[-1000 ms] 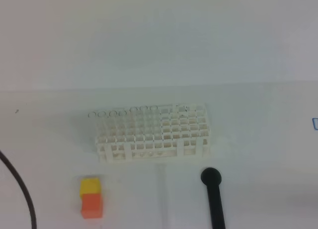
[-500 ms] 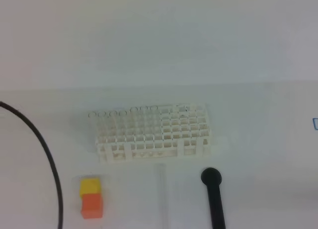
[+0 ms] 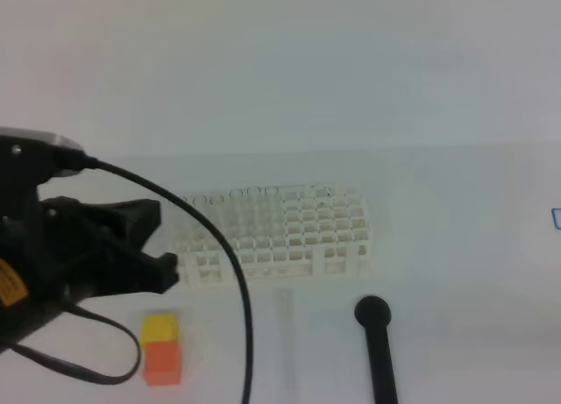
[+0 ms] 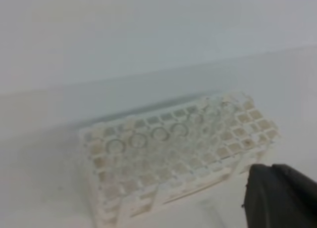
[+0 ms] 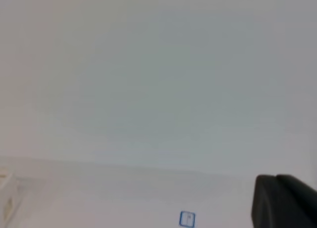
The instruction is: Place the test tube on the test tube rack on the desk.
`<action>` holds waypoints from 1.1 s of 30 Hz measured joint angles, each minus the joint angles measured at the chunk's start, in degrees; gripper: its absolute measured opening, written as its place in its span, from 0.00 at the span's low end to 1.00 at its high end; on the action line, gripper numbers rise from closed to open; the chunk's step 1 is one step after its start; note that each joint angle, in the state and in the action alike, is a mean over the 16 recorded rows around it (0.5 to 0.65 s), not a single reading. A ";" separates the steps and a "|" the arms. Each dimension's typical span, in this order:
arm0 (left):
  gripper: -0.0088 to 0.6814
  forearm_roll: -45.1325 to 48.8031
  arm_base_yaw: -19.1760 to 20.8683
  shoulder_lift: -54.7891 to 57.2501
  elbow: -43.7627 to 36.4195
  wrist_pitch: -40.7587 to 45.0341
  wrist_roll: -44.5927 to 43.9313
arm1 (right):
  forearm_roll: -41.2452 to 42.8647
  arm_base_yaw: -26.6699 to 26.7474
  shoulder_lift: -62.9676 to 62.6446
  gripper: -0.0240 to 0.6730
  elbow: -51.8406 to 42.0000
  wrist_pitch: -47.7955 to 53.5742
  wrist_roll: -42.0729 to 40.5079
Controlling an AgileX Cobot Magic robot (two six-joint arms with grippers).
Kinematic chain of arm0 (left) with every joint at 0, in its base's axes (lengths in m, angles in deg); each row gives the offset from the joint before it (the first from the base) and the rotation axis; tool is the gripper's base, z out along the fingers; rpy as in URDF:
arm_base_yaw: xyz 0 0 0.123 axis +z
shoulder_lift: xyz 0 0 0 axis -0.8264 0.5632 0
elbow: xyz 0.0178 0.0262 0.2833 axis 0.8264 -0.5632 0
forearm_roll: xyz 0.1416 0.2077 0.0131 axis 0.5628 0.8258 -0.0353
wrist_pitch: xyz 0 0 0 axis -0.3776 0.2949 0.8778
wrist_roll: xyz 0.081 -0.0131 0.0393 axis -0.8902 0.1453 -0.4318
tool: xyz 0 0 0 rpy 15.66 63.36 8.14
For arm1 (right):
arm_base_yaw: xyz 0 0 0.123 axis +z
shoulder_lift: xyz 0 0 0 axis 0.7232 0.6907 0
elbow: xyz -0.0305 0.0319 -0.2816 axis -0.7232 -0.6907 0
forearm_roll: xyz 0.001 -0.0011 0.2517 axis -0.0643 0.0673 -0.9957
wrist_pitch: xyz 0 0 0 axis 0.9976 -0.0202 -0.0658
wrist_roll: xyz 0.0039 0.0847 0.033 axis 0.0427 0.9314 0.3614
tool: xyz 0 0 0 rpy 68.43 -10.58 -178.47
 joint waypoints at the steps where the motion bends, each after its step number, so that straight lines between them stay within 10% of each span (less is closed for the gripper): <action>1: 0.01 -0.04 -1.27 1.17 0.00 -0.48 0.48 | -0.06 0.00 0.36 0.03 0.59 1.24 0.01; 14: 0.01 -0.82 -12.83 14.44 -0.01 -3.27 7.87 | -1.47 0.00 7.09 0.03 4.29 4.92 0.16; 33: 0.15 -6.86 -15.16 22.03 -0.10 1.25 12.97 | -2.90 0.00 8.81 0.03 4.57 4.57 0.65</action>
